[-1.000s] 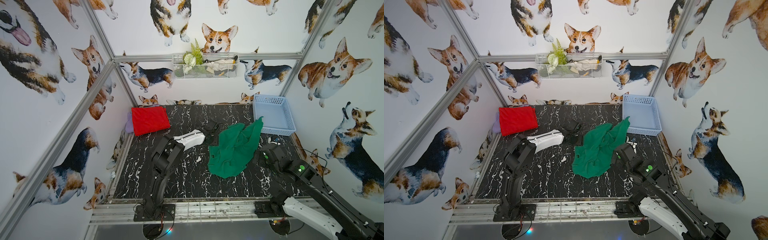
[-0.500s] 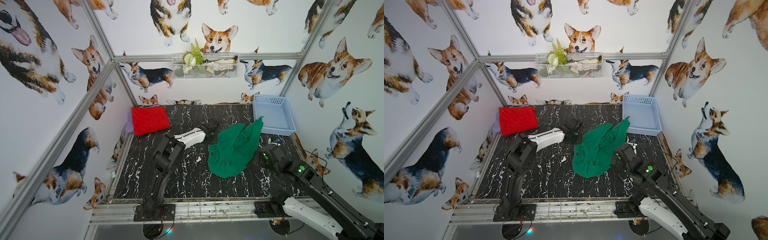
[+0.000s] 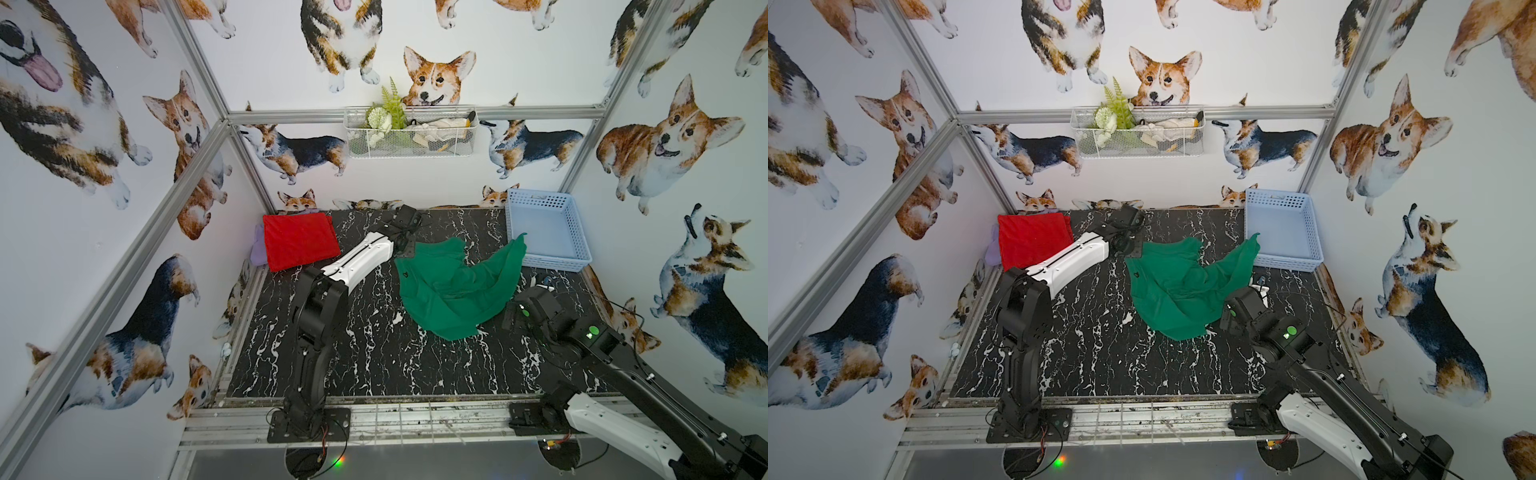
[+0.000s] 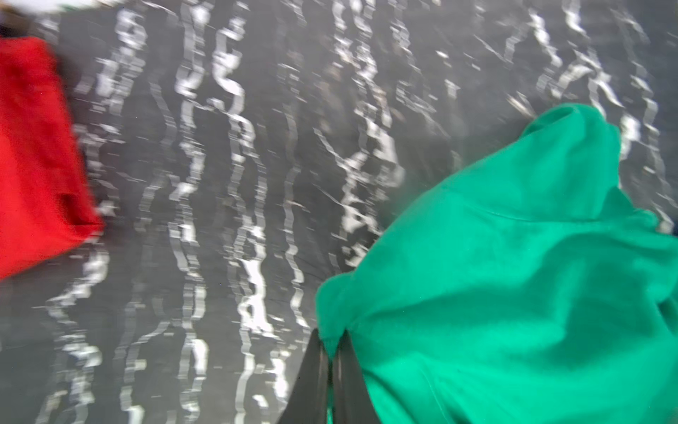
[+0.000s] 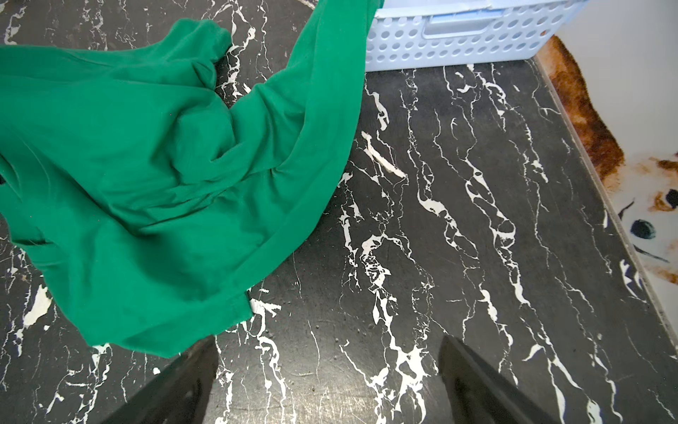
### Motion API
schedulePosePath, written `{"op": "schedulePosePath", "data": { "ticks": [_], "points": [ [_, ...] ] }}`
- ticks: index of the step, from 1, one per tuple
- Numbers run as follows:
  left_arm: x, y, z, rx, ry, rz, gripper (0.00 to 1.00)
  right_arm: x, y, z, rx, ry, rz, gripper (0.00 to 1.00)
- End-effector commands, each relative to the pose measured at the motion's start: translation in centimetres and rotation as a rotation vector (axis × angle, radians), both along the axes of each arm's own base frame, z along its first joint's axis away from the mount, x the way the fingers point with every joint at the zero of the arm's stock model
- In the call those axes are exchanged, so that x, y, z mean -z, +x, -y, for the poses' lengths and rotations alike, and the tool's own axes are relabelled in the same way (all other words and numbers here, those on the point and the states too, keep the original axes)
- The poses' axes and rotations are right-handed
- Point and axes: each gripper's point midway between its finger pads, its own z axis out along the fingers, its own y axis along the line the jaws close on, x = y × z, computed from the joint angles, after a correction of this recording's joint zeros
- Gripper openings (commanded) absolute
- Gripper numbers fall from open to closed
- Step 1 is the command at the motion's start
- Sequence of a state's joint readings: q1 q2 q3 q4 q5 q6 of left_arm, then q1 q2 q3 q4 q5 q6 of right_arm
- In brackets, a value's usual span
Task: Fold and stack t-shirts
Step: Flatten out the T-shirt at the center of the board.
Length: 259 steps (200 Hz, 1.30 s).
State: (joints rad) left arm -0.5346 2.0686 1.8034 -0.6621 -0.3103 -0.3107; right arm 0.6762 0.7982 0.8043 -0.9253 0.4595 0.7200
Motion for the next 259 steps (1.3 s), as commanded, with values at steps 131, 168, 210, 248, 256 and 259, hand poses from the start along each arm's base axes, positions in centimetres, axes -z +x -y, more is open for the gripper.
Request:
{"op": "schedulePosePath", "data": {
  "ticks": [131, 168, 210, 248, 256, 259],
  "points": [
    [-4.7, 10.6, -10.4, -0.16, 0.018, 0.098, 0.41, 1.0, 1.0, -1.0, -0.024, -0.029, -0.023, 1.0],
    [-5.8, 6.9, -9.0, -0.14, -0.11, 0.122, 0.78, 1.5, 1.2, -1.3, -0.025, -0.016, -0.031, 1.0],
    [-3.8, -1.8, -3.1, -0.04, -0.242, 0.024, 0.8, 1.7, 0.5, -0.9, -0.013, -0.004, -0.034, 1.0],
    [0.8, -9.9, 3.9, 0.095, -0.215, -0.1, 0.7, 1.0, -0.4, -0.2, -0.006, 0.02, -0.019, 1.0],
    [1.8, -10.9, 4.5, 0.099, -0.195, -0.115, 0.69, 0.8, -0.7, 0.0, -0.003, 0.024, -0.014, 1.0],
    [2.2, -11.2, 4.6, 0.097, -0.186, -0.119, 0.68, 0.7, -0.7, 0.1, -0.002, 0.026, -0.012, 1.0]
  ]
}}
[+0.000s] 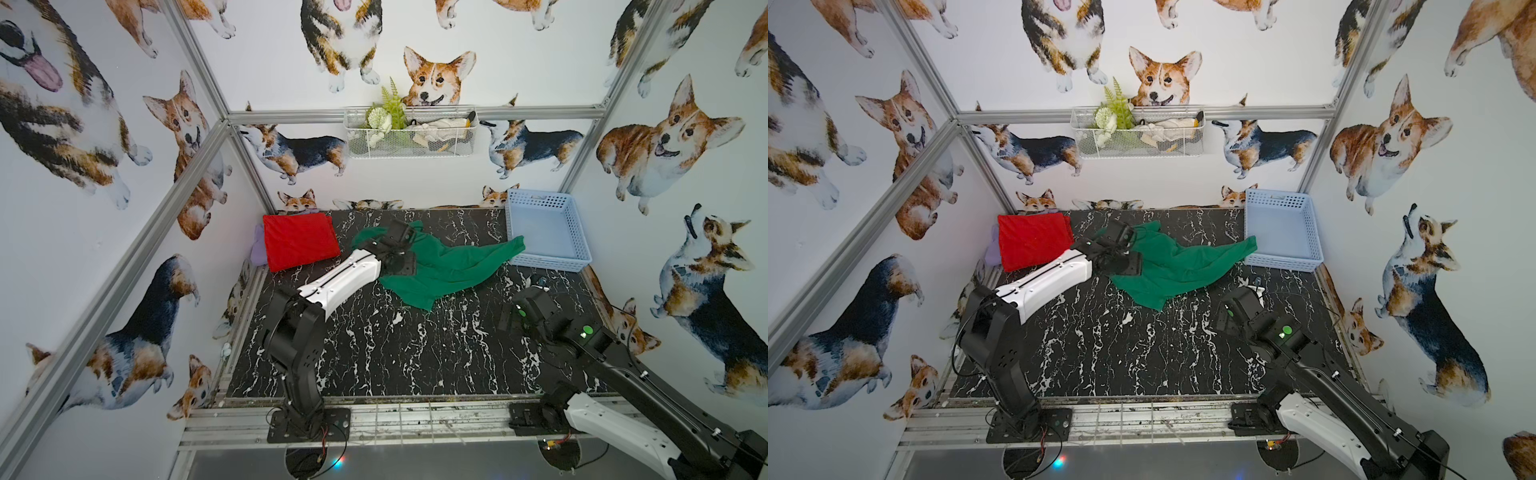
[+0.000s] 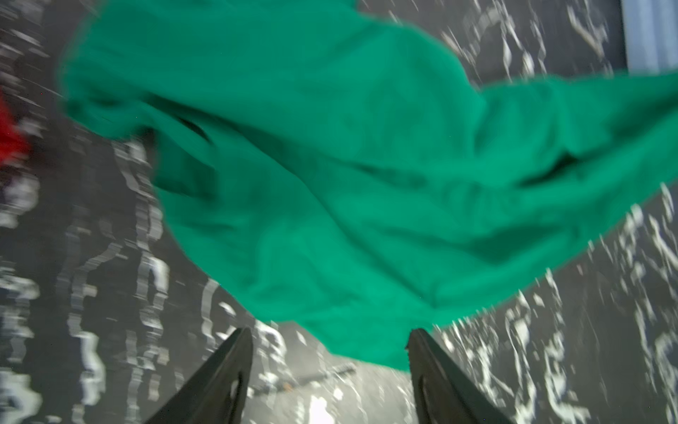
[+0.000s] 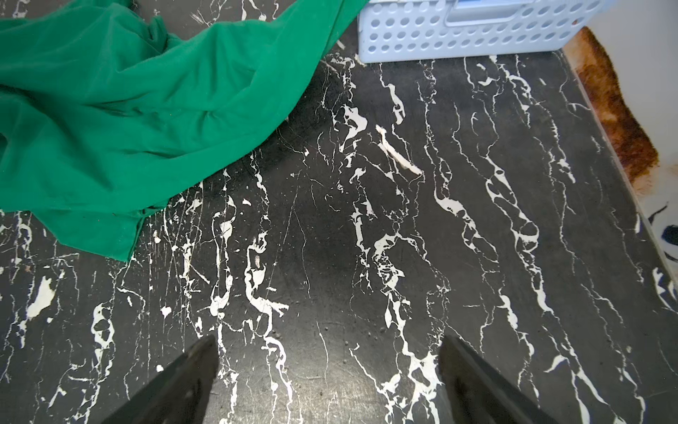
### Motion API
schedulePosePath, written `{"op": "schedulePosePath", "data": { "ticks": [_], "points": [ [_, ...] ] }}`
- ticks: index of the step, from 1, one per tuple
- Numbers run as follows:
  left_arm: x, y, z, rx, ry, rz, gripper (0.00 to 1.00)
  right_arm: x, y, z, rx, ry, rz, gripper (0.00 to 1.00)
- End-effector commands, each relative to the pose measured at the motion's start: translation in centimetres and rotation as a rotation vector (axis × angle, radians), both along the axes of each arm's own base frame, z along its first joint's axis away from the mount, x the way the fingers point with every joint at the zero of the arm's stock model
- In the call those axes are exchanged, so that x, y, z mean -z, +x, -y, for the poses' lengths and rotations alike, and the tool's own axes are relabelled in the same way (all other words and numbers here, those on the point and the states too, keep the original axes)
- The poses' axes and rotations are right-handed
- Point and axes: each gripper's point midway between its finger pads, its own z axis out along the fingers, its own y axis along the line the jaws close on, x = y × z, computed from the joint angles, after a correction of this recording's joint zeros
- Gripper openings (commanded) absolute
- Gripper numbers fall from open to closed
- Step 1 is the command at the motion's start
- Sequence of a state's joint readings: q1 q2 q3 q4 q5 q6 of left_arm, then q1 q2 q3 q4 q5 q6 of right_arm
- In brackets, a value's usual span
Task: Fold and stack t-shirts
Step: Flatten out the T-shirt at the center of the board.
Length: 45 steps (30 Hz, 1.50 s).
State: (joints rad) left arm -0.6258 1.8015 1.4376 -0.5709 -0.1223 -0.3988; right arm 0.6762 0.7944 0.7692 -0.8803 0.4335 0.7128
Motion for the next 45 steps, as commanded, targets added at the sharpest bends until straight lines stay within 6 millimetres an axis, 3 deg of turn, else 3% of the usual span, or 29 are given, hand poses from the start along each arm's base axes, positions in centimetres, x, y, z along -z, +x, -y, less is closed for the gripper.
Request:
{"op": "schedulePosePath", "data": {
  "ticks": [1, 8, 16, 24, 25, 26, 27, 29, 32, 35, 45],
  "points": [
    [1.6, -2.0, 1.7, -0.017, -0.004, -0.019, 0.68, -0.1, -0.9, 0.7, 0.017, 0.005, -0.007, 1.0],
    [6.4, -4.2, 3.0, 0.005, 0.116, -0.09, 0.65, -0.7, -1.4, 0.7, 0.011, 0.052, 0.015, 1.0],
    [9.0, -5.0, 4.6, 0.047, 0.199, -0.123, 0.64, -0.8, -1.4, 0.7, 0.012, 0.052, 0.015, 1.0],
    [11.1, -5.1, 3.9, 0.048, 0.267, -0.157, 0.59, -0.8, -1.4, 0.9, 0.017, 0.049, 0.019, 1.0],
    [11.4, -5.2, 3.9, 0.052, 0.277, -0.16, 0.51, -0.8, -1.4, 0.9, 0.017, 0.048, 0.019, 1.0],
    [11.7, -5.2, 4.0, 0.059, 0.279, -0.165, 0.33, -0.8, -1.4, 0.9, 0.017, 0.048, 0.019, 1.0],
    [11.9, -5.2, 4.0, 0.061, 0.283, -0.169, 0.05, -0.8, -1.4, 0.9, 0.017, 0.047, 0.019, 1.0],
    [12.2, -5.2, 3.9, 0.057, 0.284, -0.168, 0.0, -0.8, -1.4, 0.9, 0.02, 0.048, 0.02, 1.0],
    [11.6, -5.5, 4.1, 0.064, 0.266, -0.161, 0.0, -0.8, -1.4, 0.9, 0.021, 0.048, 0.022, 1.0],
    [9.7, -6.6, 4.5, 0.083, 0.248, -0.13, 0.0, -0.8, -1.4, 0.9, 0.022, 0.047, 0.02, 1.0],
    [2.8, -12.3, 3.9, 0.132, 0.246, -0.002, 0.0, -0.6, -1.5, 0.8, 0.02, 0.051, 0.014, 1.0]
  ]
}}
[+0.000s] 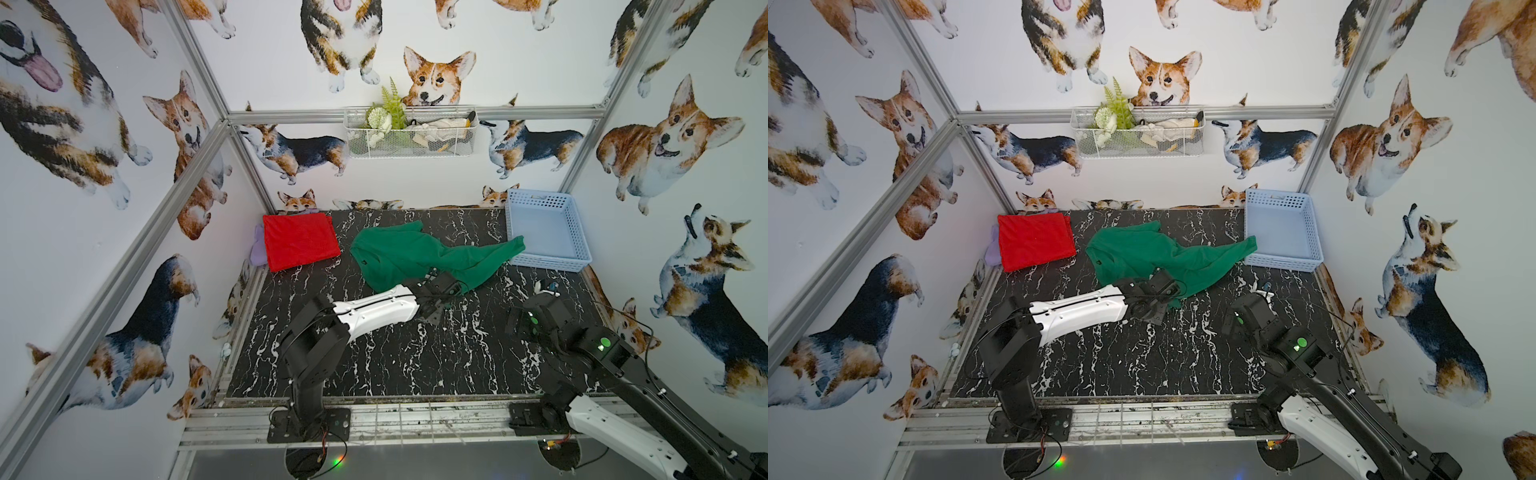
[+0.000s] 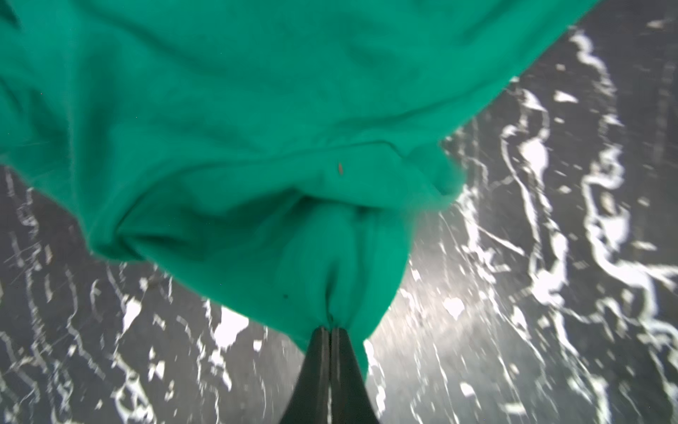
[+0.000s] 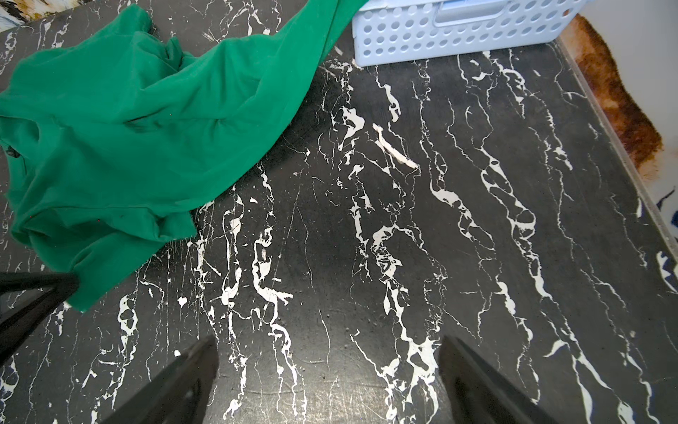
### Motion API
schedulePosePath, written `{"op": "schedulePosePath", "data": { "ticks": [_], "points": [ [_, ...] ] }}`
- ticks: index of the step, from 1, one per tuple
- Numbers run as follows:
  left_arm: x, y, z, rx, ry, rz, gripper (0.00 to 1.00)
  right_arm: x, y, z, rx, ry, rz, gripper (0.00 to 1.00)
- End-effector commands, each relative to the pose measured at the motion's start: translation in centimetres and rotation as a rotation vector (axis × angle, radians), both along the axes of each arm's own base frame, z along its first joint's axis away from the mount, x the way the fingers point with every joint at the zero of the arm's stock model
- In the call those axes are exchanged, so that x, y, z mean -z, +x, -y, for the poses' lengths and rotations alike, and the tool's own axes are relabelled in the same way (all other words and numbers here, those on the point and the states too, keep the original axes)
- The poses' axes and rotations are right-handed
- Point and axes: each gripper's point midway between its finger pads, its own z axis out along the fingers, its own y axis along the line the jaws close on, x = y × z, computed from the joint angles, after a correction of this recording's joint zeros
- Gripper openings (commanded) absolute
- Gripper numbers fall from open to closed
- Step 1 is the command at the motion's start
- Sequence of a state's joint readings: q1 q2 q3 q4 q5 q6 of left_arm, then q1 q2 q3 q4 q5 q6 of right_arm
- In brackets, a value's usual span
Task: Fold and stack t-shirts
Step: Flatten out the T-shirt at the center of the board.
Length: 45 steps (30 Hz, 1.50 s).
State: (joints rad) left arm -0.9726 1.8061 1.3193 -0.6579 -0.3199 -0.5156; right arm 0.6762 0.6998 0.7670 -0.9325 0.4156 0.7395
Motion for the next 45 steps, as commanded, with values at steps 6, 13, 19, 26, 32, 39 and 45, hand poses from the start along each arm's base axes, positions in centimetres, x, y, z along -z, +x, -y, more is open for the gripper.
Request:
{"op": "schedulePosePath", "data": {
  "ticks": [6, 13, 19, 26, 32, 39, 45],
  "points": [
    [-4.0, -4.4, -4.1, -0.052, -0.02, 0.074, 0.0, 0.4, -0.2, 0.0, 0.007, 0.004, -0.015, 1.0],
    [-3.2, -7.3, -4.6, -0.037, -0.068, 0.033, 0.01, 0.4, -0.2, 0.0, 0.009, 0.006, -0.016, 1.0],
    [-1.7, -7.7, -6.2, -0.087, 0.039, 0.066, 0.6, 0.3, -0.4, 0.0, 0.008, 0.016, -0.013, 1.0],
    [-0.6, -5.5, -9.5, -0.203, 0.084, 0.108, 0.72, 0.2, -0.3, 0.0, 0.004, 0.016, -0.01, 1.0],
    [2.3, -2.4, -12.5, -0.304, 0.001, 0.032, 0.67, 0.1, -0.4, 0.0, 0.003, 0.021, -0.006, 1.0],
    [3.8, 0.7, -12.4, -0.299, -0.051, -0.019, 0.63, 0.2, -0.4, 0.1, 0.005, 0.02, -0.008, 1.0],
    [5.2, 1.2, -10.8, -0.281, -0.111, -0.094, 0.57, 0.2, -0.4, 0.1, 0.008, 0.018, -0.007, 1.0]
  ]
}}
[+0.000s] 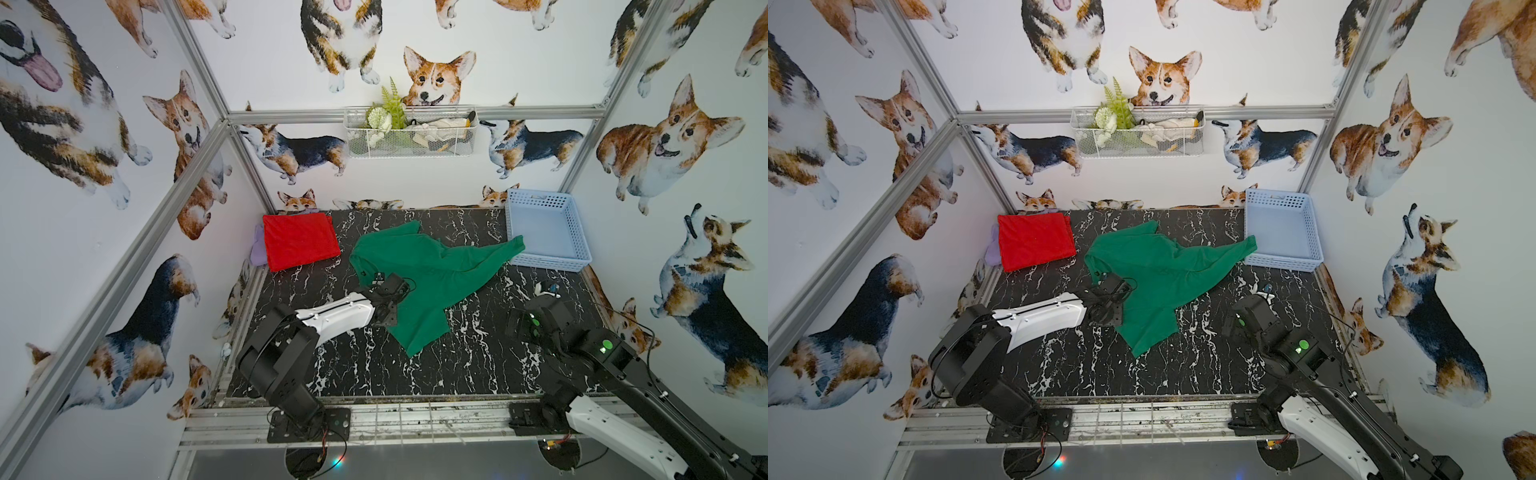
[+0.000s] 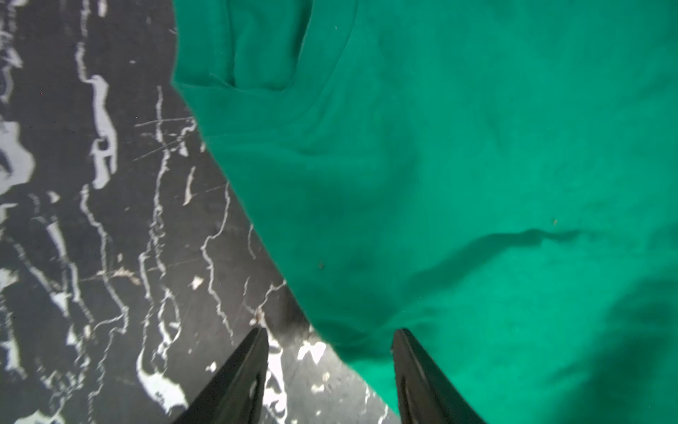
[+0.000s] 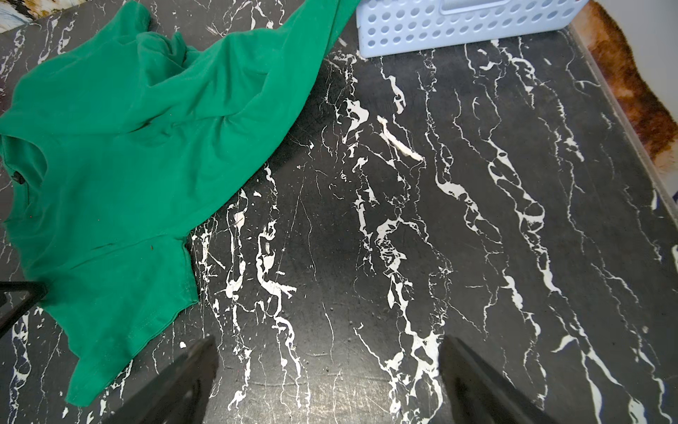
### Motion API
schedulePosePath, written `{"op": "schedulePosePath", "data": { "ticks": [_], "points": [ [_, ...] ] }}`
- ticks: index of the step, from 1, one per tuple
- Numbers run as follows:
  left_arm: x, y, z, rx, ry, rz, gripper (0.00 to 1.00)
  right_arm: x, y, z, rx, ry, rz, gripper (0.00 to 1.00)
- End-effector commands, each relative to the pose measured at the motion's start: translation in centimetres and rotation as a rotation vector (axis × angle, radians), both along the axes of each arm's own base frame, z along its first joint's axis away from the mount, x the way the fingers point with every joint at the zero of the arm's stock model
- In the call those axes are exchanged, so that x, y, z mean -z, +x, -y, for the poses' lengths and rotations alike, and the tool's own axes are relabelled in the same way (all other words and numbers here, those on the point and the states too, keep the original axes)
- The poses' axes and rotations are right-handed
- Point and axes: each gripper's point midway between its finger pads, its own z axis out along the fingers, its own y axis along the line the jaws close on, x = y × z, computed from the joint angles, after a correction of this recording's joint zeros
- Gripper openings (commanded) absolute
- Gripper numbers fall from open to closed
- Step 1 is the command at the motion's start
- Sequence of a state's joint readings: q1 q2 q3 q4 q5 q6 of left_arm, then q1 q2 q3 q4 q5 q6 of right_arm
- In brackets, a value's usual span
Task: Fold and stack t-shirts
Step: Flatten out the T-shirt at the center of the board.
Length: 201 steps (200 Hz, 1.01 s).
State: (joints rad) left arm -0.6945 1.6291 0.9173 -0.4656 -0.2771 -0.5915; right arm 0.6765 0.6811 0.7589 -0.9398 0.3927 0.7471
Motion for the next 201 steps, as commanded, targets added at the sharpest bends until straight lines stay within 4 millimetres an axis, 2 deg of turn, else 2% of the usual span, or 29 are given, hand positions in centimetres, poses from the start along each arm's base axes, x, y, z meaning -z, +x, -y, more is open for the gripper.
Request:
{"op": "schedulePosePath", "data": {
  "ticks": [1, 55, 58, 62, 96, 125, 154, 201],
  "points": [
    [0.1, -0.3, 2.3, 0.053, -0.106, -0.025, 0.57, 0.0, 0.0, 0.2, 0.017, -0.004, 0.002, 1.0],
    [-0.2, -2.5, 4.7, 0.103, -0.197, -0.039, 0.56, 0.1, 0.1, 0.3, 0.022, -0.01, -0.002, 1.0],
    [0.7, -3.4, 4.2, 0.106, -0.185, -0.064, 0.56, 0.1, 0.1, 0.3, 0.022, -0.009, -0.002, 1.0],
    [0.8, -3.7, 4.5, 0.114, -0.192, -0.068, 0.56, 0.1, 0.1, 0.3, 0.022, -0.011, -0.001, 1.0],
    [0.0, -6.4, 7.9, 0.21, -0.214, -0.071, 0.56, 0.2, 0.0, 0.4, 0.023, -0.014, -0.004, 1.0],
    [-0.1, -9.3, 8.5, 0.262, -0.148, -0.065, 0.57, 0.3, 0.0, 0.3, 0.023, -0.01, -0.007, 1.0],
    [-1.1, -9.8, 8.9, 0.263, -0.172, -0.042, 0.58, 0.2, 0.0, 0.3, 0.021, -0.008, -0.007, 1.0],
    [-0.5, -10.7, 9.8, 0.295, -0.165, -0.058, 0.6, 0.2, -0.1, 0.3, 0.02, -0.004, -0.005, 1.0]
  ]
}}
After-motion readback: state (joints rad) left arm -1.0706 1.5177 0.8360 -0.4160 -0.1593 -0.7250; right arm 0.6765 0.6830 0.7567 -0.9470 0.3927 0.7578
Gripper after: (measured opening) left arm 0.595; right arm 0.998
